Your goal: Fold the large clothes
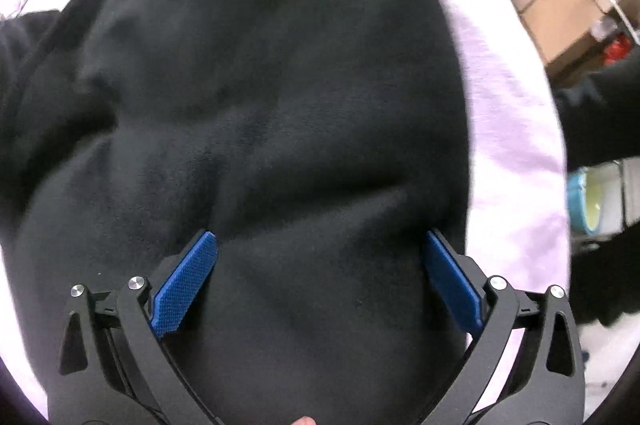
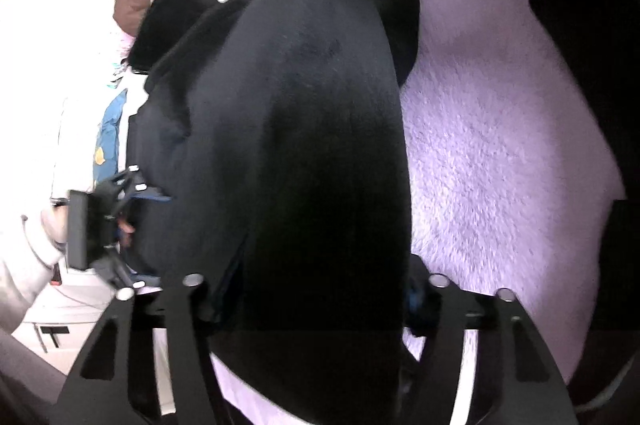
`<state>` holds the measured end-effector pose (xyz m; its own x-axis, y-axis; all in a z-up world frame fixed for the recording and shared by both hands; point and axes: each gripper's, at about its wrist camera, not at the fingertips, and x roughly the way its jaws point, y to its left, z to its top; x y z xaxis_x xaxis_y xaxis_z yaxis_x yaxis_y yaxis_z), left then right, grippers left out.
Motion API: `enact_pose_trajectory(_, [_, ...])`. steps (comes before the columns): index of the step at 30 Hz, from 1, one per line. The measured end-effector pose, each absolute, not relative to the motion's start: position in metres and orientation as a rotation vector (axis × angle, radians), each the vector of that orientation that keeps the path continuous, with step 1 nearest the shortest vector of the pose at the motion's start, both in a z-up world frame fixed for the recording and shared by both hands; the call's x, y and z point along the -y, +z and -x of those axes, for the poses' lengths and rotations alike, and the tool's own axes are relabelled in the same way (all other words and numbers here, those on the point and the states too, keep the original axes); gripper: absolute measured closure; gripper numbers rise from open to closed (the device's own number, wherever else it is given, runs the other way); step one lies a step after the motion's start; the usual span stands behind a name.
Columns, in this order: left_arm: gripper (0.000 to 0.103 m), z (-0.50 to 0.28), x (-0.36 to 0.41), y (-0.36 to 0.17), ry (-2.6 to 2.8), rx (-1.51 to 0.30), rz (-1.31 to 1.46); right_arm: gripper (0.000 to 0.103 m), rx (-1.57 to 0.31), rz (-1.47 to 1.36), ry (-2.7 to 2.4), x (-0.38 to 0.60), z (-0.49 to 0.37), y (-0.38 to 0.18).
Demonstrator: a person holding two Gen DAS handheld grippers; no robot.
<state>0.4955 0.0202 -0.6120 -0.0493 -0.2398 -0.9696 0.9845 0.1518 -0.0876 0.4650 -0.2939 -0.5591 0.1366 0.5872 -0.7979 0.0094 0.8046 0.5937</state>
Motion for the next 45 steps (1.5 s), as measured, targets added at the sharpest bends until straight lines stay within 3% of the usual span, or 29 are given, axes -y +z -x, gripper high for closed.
enact_pose_trajectory(4, [0.006,-0.485,-0.024,-0.601,-1.249,-1.139,-0.928,0.049,-1.377,-0.475,0.471,0.284,-0.464,-0.534])
enact_pose_trajectory(9, [0.006,-0.493,-0.014,-0.558,-1.313,-1.092,-0.785,0.051,-1.362,-0.472,0.484,0.277,-0.467,-0.518])
enact_pose_trajectory(15, [0.005,-0.478,0.018,-0.613,-1.217,-1.099,-0.906,0.055,-1.335,-0.458,0.494,0.27,-0.458,-0.507])
enact_pose_trajectory(21, [0.006,-0.45,0.004,-0.6,-1.176,-1.045,-0.837,0.062,-1.272,-0.402,0.515,0.244,-0.451,-0.476])
enact_pose_trajectory(26, [0.006,-0.437,-0.04,-0.561,-1.093,-1.0,-0.75,0.064,-1.223,-0.274,0.579,0.199,-0.443,-0.433])
enact_pose_trajectory(34, [0.006,-0.404,-0.129,-0.544,-0.926,-1.039,-0.681,0.065,-1.143,0.033,0.736,0.077,-0.428,-0.37])
enact_pose_trajectory(45, [0.006,-0.377,-0.245,-0.521,-0.741,-1.085,-0.495,0.069,-1.132,0.129,0.924,-0.063,-0.426,-0.38])
